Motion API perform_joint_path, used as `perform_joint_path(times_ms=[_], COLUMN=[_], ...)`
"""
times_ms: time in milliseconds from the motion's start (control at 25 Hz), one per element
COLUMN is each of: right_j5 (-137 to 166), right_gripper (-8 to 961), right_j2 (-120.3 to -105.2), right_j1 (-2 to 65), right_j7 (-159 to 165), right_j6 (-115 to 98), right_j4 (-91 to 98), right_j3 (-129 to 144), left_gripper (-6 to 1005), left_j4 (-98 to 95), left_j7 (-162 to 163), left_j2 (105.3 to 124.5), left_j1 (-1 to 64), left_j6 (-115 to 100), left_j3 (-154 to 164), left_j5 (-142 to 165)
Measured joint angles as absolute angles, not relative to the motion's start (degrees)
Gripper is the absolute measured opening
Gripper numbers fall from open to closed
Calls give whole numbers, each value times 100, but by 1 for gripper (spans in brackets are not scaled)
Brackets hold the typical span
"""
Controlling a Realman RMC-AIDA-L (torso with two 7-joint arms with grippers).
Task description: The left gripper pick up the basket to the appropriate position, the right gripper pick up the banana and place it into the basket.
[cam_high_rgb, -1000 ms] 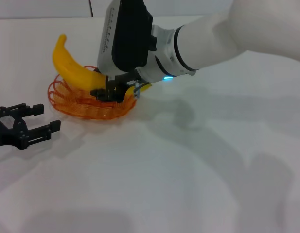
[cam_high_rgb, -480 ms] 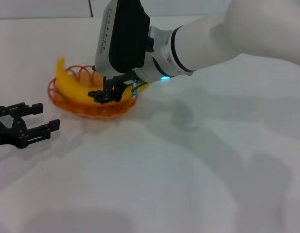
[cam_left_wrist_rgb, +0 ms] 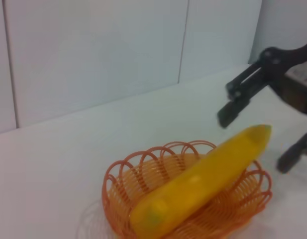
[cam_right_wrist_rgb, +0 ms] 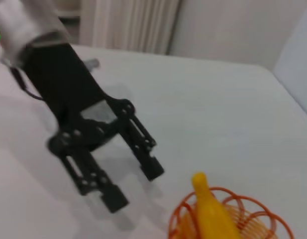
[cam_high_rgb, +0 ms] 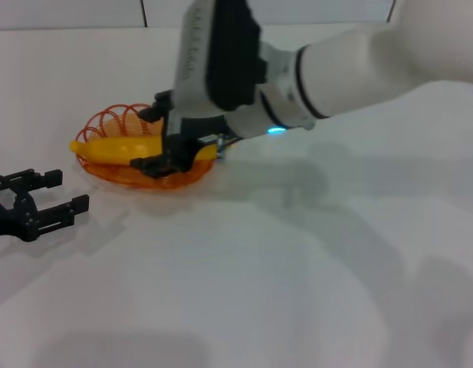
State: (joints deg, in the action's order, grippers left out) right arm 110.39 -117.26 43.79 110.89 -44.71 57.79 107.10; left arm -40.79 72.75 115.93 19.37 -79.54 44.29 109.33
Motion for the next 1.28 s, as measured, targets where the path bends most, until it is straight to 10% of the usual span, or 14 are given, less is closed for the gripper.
perform_joint_path(times_ms=[1280], right_j5=[10432], right_gripper=[731], right_j2=[-11553], right_j1=[2970], right_j7=[7552], right_j6=[-7905], right_j4=[3957], right_j3=[6170], left_gripper=[694], left_j4=[-4020], left_j7=[7030], left_j2=[11614], left_j1=[1825], left_j6=[-7954], left_j3=[4335], left_j5=[10880])
